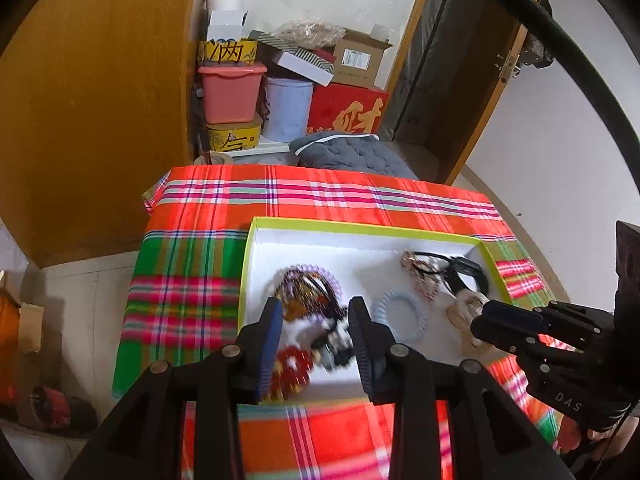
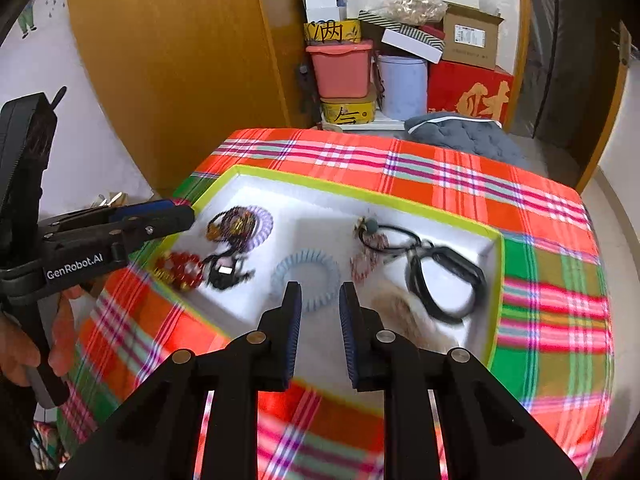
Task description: Organize jewelry
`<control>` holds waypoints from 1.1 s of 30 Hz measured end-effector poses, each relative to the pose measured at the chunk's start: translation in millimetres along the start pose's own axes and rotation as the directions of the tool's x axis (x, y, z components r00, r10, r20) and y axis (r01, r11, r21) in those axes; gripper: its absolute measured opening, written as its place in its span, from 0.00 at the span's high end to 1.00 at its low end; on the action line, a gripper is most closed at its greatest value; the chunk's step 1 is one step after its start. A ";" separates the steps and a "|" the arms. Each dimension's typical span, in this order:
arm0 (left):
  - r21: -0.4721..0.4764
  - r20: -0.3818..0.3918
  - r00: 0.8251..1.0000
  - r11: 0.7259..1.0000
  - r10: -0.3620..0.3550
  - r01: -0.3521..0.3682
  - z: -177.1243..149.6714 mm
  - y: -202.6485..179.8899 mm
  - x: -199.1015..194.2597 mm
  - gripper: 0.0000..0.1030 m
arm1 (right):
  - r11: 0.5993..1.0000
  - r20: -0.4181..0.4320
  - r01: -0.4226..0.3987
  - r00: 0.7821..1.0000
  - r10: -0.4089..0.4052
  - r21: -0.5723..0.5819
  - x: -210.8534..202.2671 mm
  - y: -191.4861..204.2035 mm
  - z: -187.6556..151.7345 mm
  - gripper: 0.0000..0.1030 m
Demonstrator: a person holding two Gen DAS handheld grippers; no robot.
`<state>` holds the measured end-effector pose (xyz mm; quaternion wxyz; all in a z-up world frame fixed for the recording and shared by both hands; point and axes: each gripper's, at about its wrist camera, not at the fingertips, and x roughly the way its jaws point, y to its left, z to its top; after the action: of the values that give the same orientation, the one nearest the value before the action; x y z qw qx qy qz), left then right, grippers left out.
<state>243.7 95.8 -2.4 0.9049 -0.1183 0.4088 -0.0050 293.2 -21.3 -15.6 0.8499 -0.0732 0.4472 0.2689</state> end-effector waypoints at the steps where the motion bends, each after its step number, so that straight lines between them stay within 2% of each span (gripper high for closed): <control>1: 0.000 0.003 1.000 1.000 -0.001 0.001 -2.7 -1.5 -4.7 0.65 | 1.000 0.003 0.000 1.000 0.000 0.004 -5.2 0.7 -4.1 0.76; 3: -0.005 0.007 1.000 1.000 0.004 -0.004 -11.9 -5.8 -17.3 0.51 | 1.000 0.008 -0.002 1.000 0.002 0.012 -17.1 1.9 -13.3 0.72; 4: -0.006 0.008 1.000 1.000 0.005 -0.005 -15.4 -7.8 -22.1 0.49 | 1.000 0.010 -0.003 1.000 0.002 0.015 -23.1 2.2 -17.9 0.71; 13: -0.020 0.013 0.999 0.999 0.035 -0.034 -62.4 -25.2 -69.2 0.48 | 1.000 0.033 0.017 0.999 -0.018 0.013 -77.6 13.2 -60.3 0.70; 17: -0.017 0.010 0.998 0.998 0.056 -0.056 -84.1 -32.1 -84.7 0.39 | 0.999 0.045 0.026 0.999 -0.027 0.024 -97.9 16.6 -77.7 0.70; 25: -0.032 -0.006 0.997 0.996 0.078 -0.078 -114.5 -41.9 -103.4 0.38 | 0.998 0.045 0.049 0.998 -0.050 0.028 -120.8 22.7 -105.8 0.70; 33: -0.066 -0.020 0.999 0.997 0.037 -0.038 -136.2 -43.7 -113.1 0.38 | 0.997 0.029 0.063 0.998 -0.064 0.043 -130.0 25.6 -126.1 0.70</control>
<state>71.3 36.7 3.9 0.8964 -0.1408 0.4195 0.0245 129.7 -96.7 17.1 0.8661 -0.0653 0.4374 0.2331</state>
